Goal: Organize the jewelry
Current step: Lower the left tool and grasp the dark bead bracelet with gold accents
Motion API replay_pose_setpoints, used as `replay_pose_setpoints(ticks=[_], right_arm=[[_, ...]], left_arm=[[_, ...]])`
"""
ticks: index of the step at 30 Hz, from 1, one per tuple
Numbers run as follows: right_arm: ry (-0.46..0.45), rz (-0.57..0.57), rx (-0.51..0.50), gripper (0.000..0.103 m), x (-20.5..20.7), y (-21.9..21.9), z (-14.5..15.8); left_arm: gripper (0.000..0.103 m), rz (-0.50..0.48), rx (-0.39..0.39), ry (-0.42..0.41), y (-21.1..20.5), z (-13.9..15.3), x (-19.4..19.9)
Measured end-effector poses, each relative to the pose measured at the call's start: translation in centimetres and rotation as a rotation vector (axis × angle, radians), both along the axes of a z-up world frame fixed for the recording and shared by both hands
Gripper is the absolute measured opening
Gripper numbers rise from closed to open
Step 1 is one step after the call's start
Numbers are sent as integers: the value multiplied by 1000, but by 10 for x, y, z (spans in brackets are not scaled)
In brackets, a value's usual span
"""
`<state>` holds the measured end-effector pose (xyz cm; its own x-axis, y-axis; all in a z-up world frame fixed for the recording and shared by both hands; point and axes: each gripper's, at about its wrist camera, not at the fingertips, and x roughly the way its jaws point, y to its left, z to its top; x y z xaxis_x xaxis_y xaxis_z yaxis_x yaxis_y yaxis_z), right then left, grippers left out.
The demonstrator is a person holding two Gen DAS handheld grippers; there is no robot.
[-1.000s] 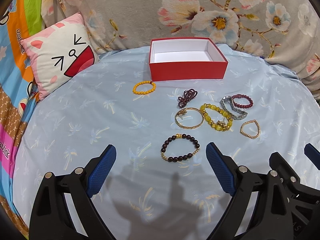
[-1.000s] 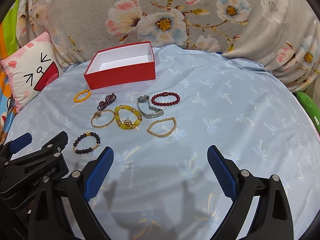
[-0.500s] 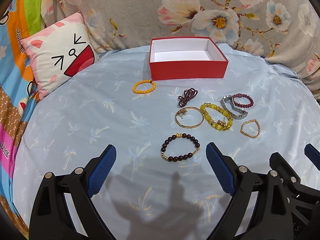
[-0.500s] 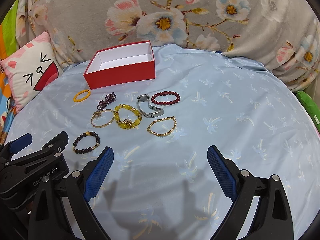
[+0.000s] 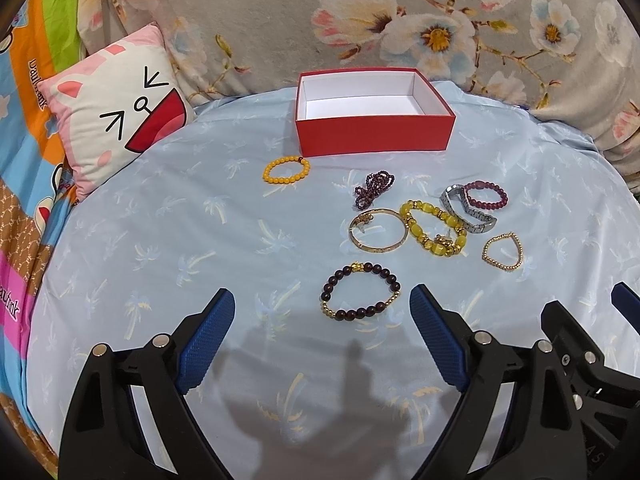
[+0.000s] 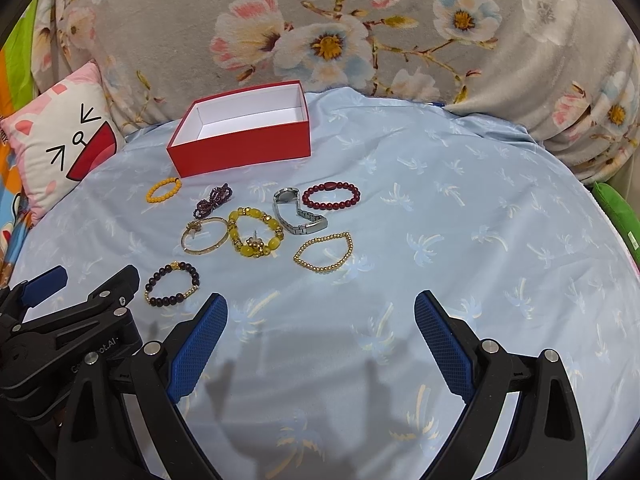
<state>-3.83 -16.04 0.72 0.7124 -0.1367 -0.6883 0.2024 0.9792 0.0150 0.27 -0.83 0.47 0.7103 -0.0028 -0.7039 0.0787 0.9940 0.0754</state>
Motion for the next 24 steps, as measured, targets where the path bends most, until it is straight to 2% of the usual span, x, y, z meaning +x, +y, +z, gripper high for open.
replay_pose_setpoints(ticks=[9,17,24], right_arm=[[8,-3,-1,91,2,-8,-4],[5,-23,5,91,13,-17,-7],[33,-17,7,91,26,-21,-14]], left_arm=[[88,13,-26,-28,5,0,2],[89,38,-41,11,16,-8,17],[89,20,-51,7,24,-12,26]])
